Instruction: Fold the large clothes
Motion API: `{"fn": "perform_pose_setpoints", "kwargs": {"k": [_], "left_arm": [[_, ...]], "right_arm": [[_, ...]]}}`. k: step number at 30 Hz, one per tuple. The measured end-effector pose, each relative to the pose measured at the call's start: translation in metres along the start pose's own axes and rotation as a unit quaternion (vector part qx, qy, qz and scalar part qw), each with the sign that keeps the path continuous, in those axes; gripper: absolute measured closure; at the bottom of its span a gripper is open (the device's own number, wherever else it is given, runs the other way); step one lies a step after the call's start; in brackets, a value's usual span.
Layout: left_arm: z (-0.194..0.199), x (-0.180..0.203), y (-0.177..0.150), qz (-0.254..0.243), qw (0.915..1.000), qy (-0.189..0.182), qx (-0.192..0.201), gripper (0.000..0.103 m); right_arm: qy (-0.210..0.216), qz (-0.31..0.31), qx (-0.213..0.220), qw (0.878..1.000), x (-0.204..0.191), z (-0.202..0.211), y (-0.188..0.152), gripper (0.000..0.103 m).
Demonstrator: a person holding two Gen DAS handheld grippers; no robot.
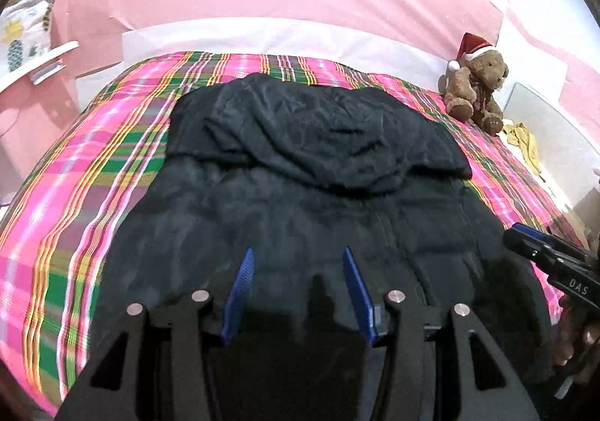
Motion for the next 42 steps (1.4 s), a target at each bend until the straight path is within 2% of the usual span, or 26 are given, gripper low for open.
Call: {"fn": "perform_pose_setpoints", "kwargs": {"k": [9,16,22,27,32,36,42], "left_arm": [[0.047,0.003,-0.034,-0.005,0.9999,0.012,0.011,0.048],[0.061,-0.003,-0.054,-0.007,0.9997,0.019,0.009,0.047],[0.063,-0.027,-0.063,0.008,0.9993,0.036,0.008,0.043],[0.057,-0.061,-0.065,0.030,0.9972,0.067,0.014,0.037],[0.034,-0.094,-0.081,0.055,0.9949,0.083,-0.019,0.036],[0.026,-0.102,-0.094,0.083,0.9943,0.059,-0.029,0.035],[0.026,-0.095,-0.105,0.091,0.9948,0.033,-0.033,0.035]], "right_arm": [[-0.001,0.002,-0.003,1.000,-0.010,0.038,-0.044,0.059],[-0.006,-0.022,-0.013,1.000,0.000,0.051,-0.074,0.056],[-0.023,-0.055,-0.019,0.998,0.028,0.059,-0.089,0.055],[-0.043,-0.097,-0.011,0.994,0.065,0.066,-0.094,0.054],[-0.059,-0.148,-0.011,0.987,0.108,0.066,-0.098,0.043],[-0.055,-0.183,-0.029,0.981,0.128,0.056,-0.107,0.043],[-0.007,-0.222,-0.051,0.974,0.130,0.046,-0.120,0.043]]}}
Point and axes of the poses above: each gripper's, at about its wrist camera, not at the fingertips, and z roughly against the way its jaws point, x to its right, y to its top, the point moved 2 cm from there along -z, roughly the way its jaws point, and after that the axes turned 2 degrees about y, right-handed, at the moved point
